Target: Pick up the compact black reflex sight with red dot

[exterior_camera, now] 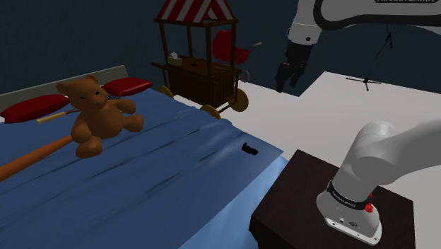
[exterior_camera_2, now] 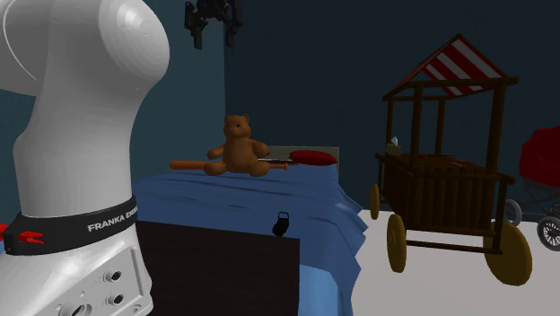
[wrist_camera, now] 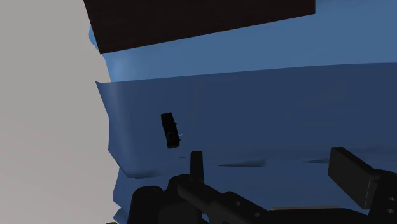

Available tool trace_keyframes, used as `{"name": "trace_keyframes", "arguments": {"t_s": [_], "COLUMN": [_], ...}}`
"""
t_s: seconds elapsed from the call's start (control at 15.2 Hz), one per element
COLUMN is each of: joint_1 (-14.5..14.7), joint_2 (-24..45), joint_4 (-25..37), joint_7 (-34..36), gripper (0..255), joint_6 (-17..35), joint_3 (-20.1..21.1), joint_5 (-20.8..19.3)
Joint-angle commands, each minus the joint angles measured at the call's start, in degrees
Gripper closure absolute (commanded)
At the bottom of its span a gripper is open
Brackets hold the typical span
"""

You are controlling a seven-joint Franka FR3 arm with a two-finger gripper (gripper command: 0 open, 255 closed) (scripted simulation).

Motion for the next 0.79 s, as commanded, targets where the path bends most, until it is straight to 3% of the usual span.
{"name": "trace_keyframes", "arguments": {"t_s": [0.0,0.73], "joint_1": [0.00,-0.86], "joint_2": [0.00,9.81], "joint_4": [0.00,-13.23], "joint_7": [0.00,-4.68], "gripper": [0,0], "joint_6": [0.00,23.28], "joint_3": [0.00,-3.93], "joint_5": [0.00,-2.65]}}
